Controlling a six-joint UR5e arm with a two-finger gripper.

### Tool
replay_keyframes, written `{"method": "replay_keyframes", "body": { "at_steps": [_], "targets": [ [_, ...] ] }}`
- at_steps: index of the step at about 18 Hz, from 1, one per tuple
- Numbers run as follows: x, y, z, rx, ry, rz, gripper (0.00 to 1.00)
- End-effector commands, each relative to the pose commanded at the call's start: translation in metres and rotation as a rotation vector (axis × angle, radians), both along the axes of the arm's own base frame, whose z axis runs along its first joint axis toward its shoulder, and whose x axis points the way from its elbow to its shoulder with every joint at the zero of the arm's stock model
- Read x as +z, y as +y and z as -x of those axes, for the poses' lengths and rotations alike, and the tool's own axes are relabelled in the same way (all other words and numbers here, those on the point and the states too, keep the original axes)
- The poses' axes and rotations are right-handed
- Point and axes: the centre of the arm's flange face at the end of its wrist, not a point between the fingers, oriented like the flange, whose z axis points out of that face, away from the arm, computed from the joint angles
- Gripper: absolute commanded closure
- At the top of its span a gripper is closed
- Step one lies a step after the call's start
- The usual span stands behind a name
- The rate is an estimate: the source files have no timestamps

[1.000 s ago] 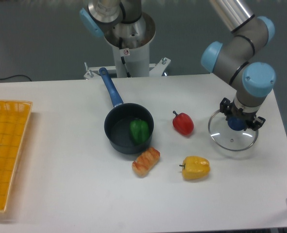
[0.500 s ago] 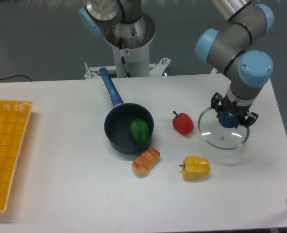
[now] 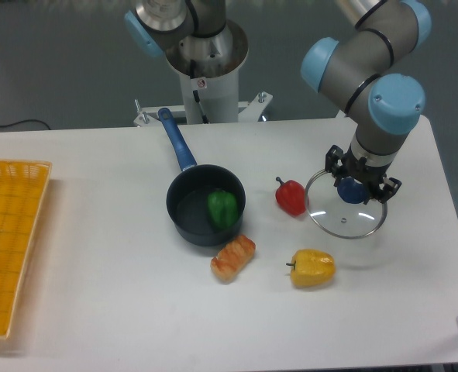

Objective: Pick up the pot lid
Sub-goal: 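Lift the glass lid by its knob and carry it toward the saucepan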

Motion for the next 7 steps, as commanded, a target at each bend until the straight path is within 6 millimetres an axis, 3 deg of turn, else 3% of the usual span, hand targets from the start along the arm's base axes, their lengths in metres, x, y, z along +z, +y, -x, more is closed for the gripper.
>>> {"method": "replay_keyframes", "body": {
  "at_steps": [7],
  "targets": [
    [0.006,0.02,-0.016,0.017,-0.001,-0.01,0.61]
  ]
}}
